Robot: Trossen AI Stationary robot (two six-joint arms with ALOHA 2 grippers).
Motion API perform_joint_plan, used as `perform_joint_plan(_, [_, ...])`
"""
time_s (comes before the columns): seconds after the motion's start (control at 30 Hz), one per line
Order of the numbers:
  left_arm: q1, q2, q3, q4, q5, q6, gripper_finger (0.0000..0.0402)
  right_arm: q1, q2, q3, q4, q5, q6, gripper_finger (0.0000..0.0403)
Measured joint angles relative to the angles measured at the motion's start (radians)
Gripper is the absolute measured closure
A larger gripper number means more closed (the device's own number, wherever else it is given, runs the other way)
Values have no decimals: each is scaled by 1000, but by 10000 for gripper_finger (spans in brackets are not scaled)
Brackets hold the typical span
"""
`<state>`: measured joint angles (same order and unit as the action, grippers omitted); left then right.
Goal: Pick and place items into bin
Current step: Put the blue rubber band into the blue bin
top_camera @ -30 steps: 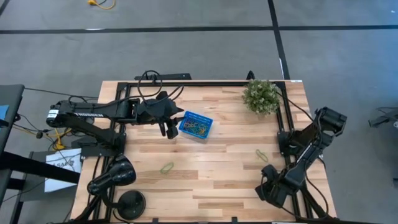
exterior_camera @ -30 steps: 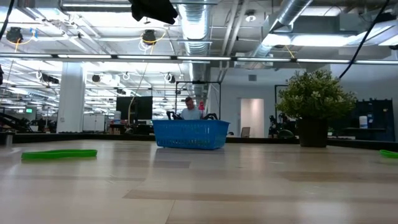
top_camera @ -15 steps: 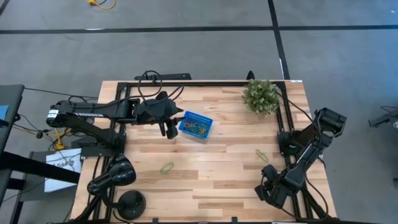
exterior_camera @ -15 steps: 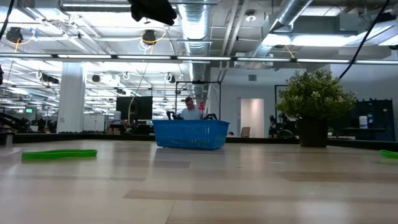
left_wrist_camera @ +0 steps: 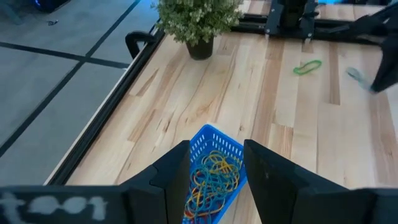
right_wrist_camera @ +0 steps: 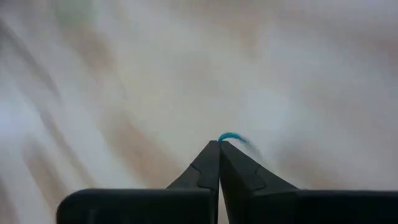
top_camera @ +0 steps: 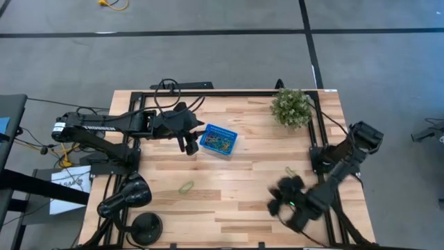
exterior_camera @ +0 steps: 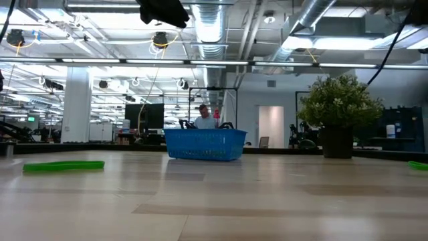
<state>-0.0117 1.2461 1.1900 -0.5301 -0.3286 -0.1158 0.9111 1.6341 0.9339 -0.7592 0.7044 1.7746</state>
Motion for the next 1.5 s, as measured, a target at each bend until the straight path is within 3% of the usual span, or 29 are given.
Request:
perform_joint_plan(0.13, [0,0,0,9,0,0,262,-112,-1,65,44,243,-242,402])
perform_joint_plan(0.37, [0,0,0,-5,0,-1,262,-328,-3,209,246,457,-796,402])
perform_joint_plan(0.53, [0,0,0,-23,0,0,262,-481,-3,234,463,399,-1122,402])
perform_joint_plan(0.67, [0,0,0,-37,0,-1,262,-600,10,236,559,314,-1238,403])
perform_joint_plan(0.97, [0,0,-22,-71,0,1,262,-760,91,234,619,190,-1256,403])
perform_joint_plan(1.1, [0,0,-97,-34,-6,38,262,-778,151,237,702,111,-1275,403])
perform_joint_plan(1.27, [0,1,-218,29,-20,47,262,-776,224,235,791,95,-1305,403])
perform_joint_plan(1.5, [0,1,-262,49,-24,15,262,-783,294,235,817,56,-1305,403])
